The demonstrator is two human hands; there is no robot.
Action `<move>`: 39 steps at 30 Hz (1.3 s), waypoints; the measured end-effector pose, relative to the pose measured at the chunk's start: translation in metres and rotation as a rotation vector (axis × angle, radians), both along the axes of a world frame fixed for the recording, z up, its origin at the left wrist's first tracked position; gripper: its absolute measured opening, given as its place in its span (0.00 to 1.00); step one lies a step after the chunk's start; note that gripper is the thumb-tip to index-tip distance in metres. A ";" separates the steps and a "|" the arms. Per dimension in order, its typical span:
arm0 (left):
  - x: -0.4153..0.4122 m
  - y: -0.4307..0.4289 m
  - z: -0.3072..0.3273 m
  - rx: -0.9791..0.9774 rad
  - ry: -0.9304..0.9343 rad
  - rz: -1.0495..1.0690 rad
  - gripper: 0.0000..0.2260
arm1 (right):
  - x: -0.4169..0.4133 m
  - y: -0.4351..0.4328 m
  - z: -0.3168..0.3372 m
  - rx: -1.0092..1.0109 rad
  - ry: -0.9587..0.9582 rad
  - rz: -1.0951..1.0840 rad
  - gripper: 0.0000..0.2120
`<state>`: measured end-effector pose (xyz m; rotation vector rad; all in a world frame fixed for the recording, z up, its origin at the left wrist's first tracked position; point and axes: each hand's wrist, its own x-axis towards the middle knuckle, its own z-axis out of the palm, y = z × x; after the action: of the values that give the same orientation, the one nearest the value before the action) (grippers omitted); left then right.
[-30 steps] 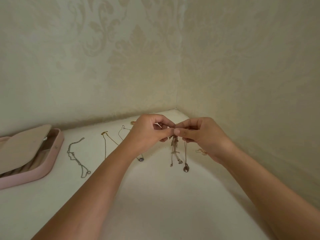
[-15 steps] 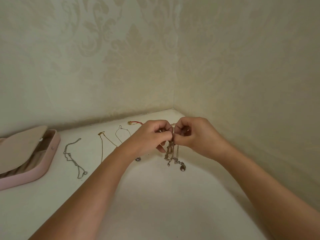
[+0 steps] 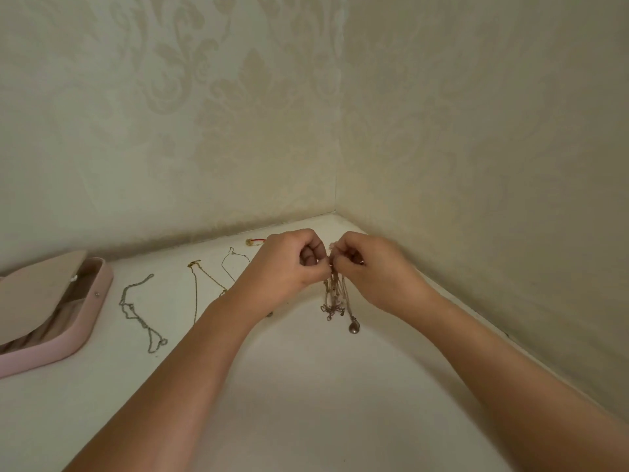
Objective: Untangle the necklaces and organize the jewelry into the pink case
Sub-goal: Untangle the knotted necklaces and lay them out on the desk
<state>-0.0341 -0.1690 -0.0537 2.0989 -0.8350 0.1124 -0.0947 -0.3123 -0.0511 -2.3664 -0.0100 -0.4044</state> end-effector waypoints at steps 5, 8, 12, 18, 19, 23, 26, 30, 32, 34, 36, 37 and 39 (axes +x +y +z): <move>0.003 0.003 0.001 0.103 -0.040 0.012 0.08 | 0.002 -0.004 0.001 0.554 0.205 0.207 0.07; 0.003 0.003 -0.001 0.138 -0.018 -0.001 0.04 | 0.003 -0.011 -0.001 0.702 0.274 0.370 0.09; 0.007 0.010 0.003 0.074 -0.007 -0.009 0.05 | 0.005 -0.012 0.000 0.873 0.269 0.439 0.05; 0.003 0.005 0.007 -0.173 0.174 -0.027 0.05 | 0.004 -0.012 0.000 0.952 0.221 0.393 0.11; 0.003 0.004 0.008 -0.232 0.235 -0.037 0.06 | 0.004 -0.012 0.000 0.962 0.209 0.388 0.10; 0.002 0.006 0.016 -0.610 0.566 -0.198 0.13 | 0.004 -0.017 0.003 1.047 0.184 0.419 0.07; 0.002 0.007 0.023 -0.858 0.818 -0.326 0.17 | 0.006 -0.020 0.002 1.180 0.171 0.437 0.08; 0.004 0.010 0.025 -0.994 0.968 -0.389 0.11 | 0.007 -0.020 0.003 1.339 0.128 0.556 0.09; 0.006 0.010 0.023 -0.997 0.965 -0.388 0.12 | 0.006 -0.018 0.003 1.418 0.137 0.605 0.13; 0.008 0.010 0.023 -1.036 0.963 -0.400 0.13 | 0.005 -0.019 0.004 1.465 0.136 0.630 0.15; 0.010 0.014 0.024 -1.117 0.966 -0.419 0.14 | 0.004 -0.024 0.008 1.476 0.131 0.647 0.14; 0.012 0.015 0.025 -1.141 0.963 -0.423 0.14 | 0.003 -0.026 0.010 1.456 0.134 0.652 0.13; 0.012 0.017 0.027 -1.131 0.942 -0.413 0.14 | 0.001 -0.029 0.014 1.363 0.153 0.619 0.09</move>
<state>-0.0223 -0.1516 -0.0270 0.7158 -0.4022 -0.4867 -0.0935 -0.3412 -0.0374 -0.9523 -0.2896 0.1009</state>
